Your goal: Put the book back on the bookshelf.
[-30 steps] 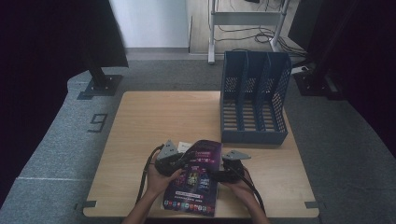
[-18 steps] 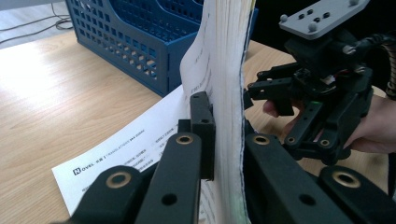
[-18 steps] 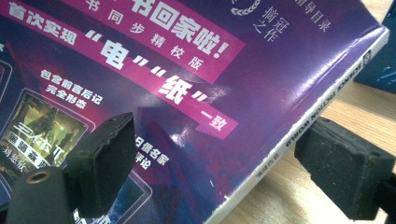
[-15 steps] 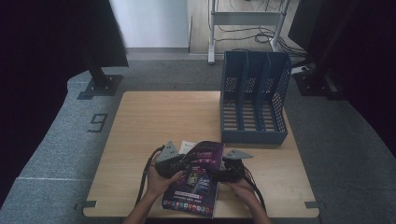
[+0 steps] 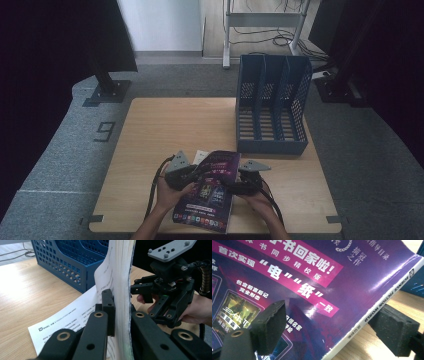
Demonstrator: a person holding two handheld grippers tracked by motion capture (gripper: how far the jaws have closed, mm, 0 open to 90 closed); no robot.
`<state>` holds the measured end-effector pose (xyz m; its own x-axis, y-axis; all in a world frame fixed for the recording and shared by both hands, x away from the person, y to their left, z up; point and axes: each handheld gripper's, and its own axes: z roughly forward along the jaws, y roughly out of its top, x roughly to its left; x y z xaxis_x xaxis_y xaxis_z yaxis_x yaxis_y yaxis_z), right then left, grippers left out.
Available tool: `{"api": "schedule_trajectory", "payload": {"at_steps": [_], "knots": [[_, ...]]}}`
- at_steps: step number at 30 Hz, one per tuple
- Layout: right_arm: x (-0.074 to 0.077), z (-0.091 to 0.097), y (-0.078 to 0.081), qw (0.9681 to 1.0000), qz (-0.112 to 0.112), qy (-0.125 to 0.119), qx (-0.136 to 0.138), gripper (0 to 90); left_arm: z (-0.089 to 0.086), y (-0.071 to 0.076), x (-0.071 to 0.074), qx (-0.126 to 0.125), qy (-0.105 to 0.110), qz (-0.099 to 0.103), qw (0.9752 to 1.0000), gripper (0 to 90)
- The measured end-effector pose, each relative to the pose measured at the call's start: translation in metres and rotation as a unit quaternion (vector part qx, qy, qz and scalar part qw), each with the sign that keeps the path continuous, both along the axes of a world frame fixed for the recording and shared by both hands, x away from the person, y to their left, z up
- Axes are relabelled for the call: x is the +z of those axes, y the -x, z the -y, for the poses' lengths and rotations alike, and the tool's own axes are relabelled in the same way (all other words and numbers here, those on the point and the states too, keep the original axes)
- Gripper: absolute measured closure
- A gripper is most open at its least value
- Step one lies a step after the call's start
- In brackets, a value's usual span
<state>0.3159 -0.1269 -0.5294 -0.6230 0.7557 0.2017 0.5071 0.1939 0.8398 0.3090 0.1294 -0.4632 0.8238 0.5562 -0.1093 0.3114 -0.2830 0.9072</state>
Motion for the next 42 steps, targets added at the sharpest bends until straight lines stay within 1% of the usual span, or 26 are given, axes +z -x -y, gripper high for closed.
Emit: {"api": "schedule_trajectory", "payload": {"at_steps": [3,5,9,11,13,15,17,19,21,23,26,28,30,33,37,42], "knots": [[0.001,0.001,0.000,1.0000,0.000,-0.004,-0.001,16.6,-0.001,0.000,0.000,0.000,0.001,0.000,1.0000,87.2],[0.003,0.002,0.000,0.9999,-0.002,-0.015,-0.001,17.7,-0.001,0.000,0.000,0.001,0.002,0.002,1.0000,87.2],[0.012,0.004,0.004,0.9995,0.013,-0.027,0.005,22.3,-0.001,0.000,0.001,0.002,0.004,0.002,1.0000,87.2],[0.015,0.002,0.006,0.9995,0.020,-0.023,0.006,23.9,-0.001,0.000,0.001,0.002,0.005,0.003,1.0000,87.2],[0.015,0.000,0.007,0.9995,0.023,-0.017,0.012,26.2,-0.002,0.001,0.001,-0.001,0.008,0.004,1.0000,87.2],[0.012,-0.001,0.007,0.9995,0.017,-0.020,0.016,28.2,-0.001,0.002,0.002,-0.004,0.008,0.007,0.9999,87.2],[0.011,-0.002,0.006,0.9995,0.018,-0.018,0.017,30.5,0.000,0.003,0.002,-0.005,0.008,0.008,0.9999,87.2],[0.011,-0.001,0.005,0.9995,0.018,-0.020,0.015,33.4,-0.001,0.003,0.003,-0.007,0.009,0.009,0.9999,87.2],[0.011,0.001,0.004,0.9994,0.017,-0.028,0.010,36.9,-0.001,0.003,0.003,-0.011,0.014,0.010,0.9998,87.2],[0.010,0.002,0.002,0.9993,0.011,-0.036,0.008,37.3,0.000,0.004,0.004,-0.014,0.016,0.009,0.9997,87.2],[0.008,0.004,-0.002,0.9986,-0.007,-0.052,0.005,37.4,0.003,0.006,0.004,-0.016,0.012,0.012,0.9997,87.1],[0.007,0.005,-0.003,0.9984,-0.009,-0.055,0.007,39.7,0.003,0.006,0.004,-0.016,0.012,0.012,0.9997,87.1],[0.008,0.007,-0.002,0.9982,-0.005,-0.059,0.007,44.6,0.002,0.006,0.004,-0.015,0.011,0.012,0.9998,87.1],[0.012,0.010,0.000,0.9982,0.007,-0.058,0.009,51.4,0.002,0.005,0.004,-0.014,0.011,0.012,0.9998,87.1],[0.016,0.010,0.003,0.9986,0.019,-0.048,0.007,55.0,0.001,0.005,0.004,-0.012,0.012,0.012,0.9998,87.1],[0.021,0.010,0.007,0.9980,0.038,-0.050,0.006,58.4,-0.003,0.005,0.006,-0.006,0.021,0.015,0.9997,87.0]]}}
